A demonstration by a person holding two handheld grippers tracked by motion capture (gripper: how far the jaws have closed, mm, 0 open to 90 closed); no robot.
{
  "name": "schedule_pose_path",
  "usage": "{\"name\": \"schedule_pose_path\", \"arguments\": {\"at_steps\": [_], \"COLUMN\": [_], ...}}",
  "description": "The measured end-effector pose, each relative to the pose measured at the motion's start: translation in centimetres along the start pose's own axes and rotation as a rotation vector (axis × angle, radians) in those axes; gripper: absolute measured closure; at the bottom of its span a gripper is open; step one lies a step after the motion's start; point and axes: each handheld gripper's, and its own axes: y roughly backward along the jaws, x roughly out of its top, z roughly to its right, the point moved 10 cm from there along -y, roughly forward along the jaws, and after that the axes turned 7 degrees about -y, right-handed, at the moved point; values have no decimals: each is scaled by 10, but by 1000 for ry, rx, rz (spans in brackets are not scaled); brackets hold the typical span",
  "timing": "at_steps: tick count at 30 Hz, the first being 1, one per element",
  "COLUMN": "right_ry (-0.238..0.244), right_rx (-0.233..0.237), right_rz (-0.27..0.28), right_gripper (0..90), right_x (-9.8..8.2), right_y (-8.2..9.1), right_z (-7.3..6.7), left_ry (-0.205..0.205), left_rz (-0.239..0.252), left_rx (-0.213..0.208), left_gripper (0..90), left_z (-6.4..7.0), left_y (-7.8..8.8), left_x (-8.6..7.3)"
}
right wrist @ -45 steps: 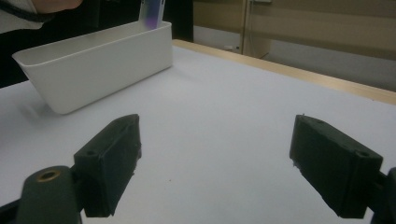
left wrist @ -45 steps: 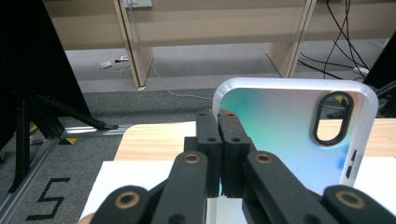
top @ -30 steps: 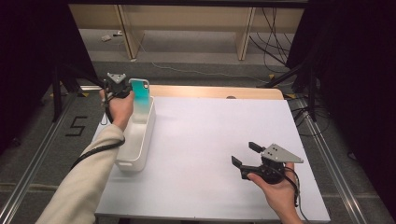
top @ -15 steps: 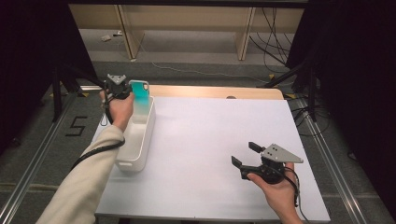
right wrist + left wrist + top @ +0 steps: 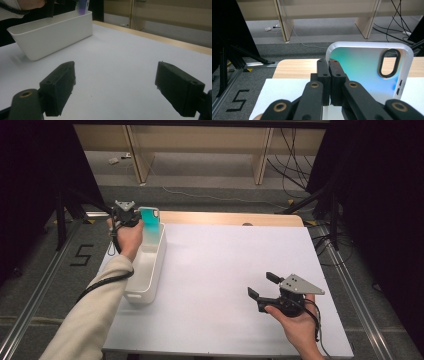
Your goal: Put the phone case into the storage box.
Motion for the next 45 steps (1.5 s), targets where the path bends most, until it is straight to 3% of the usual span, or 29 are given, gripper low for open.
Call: {"name": "schedule_pose_path", "arguments": {"at_steps": [35, 41, 45], "right_ry": [3, -6, -5], "right_rx": [0, 10, 13], "right_rz": [-12, -1, 2], "right_gripper": [177, 176, 176], "right_x": [-1, -1, -1], "right_y": [0, -2, -3], "right_z": [0, -1, -2], "left_ry": [17, 49, 57], "left_rz": [-61, -45, -38], "left_rx": [-23, -48, -66], "left_gripper": [861, 796, 669], "left_z": [5, 7, 9], "left_y": [-5, 0, 5], "left_x": [-9, -5, 2]}}
